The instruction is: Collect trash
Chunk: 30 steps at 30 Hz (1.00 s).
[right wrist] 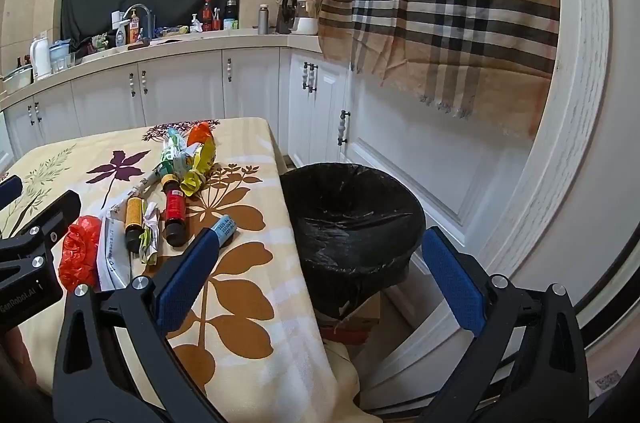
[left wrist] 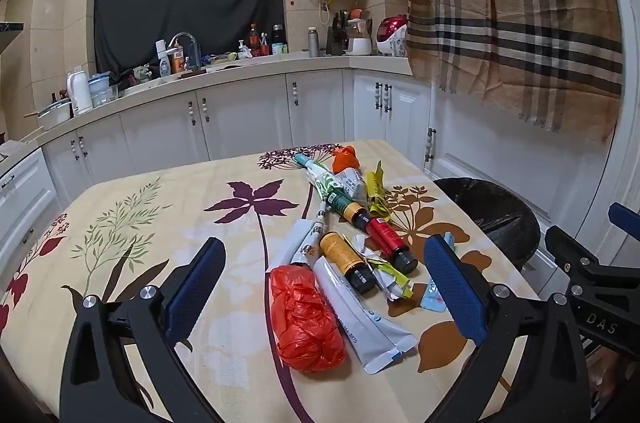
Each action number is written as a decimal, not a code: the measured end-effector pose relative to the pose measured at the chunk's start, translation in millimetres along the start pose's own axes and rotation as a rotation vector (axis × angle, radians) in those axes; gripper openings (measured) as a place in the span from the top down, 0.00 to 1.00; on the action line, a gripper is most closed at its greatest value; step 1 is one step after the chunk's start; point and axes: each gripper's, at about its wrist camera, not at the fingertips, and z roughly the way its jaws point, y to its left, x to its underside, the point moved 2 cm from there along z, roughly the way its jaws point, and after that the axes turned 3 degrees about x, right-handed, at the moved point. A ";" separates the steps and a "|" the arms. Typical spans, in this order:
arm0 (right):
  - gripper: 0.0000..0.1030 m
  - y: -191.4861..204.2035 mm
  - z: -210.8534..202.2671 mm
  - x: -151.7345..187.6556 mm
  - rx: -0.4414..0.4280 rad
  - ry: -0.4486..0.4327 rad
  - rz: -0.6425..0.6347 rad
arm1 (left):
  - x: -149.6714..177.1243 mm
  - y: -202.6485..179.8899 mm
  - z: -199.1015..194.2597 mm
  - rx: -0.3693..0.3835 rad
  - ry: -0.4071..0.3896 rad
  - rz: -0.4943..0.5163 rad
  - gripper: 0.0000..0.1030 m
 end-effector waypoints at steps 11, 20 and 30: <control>0.04 -1.1 -1.5 -1.6 0.000 -0.006 0.001 | -2.0 0.9 1.0 0.001 0.000 -0.006 0.06; 0.04 -2.0 -1.7 -0.4 0.000 -0.005 0.001 | -1.4 4.4 -1.5 0.005 0.002 -0.009 0.06; 0.04 -2.5 -1.6 -0.8 -0.001 -0.006 0.001 | -2.2 2.8 -2.2 0.003 0.003 -0.012 0.06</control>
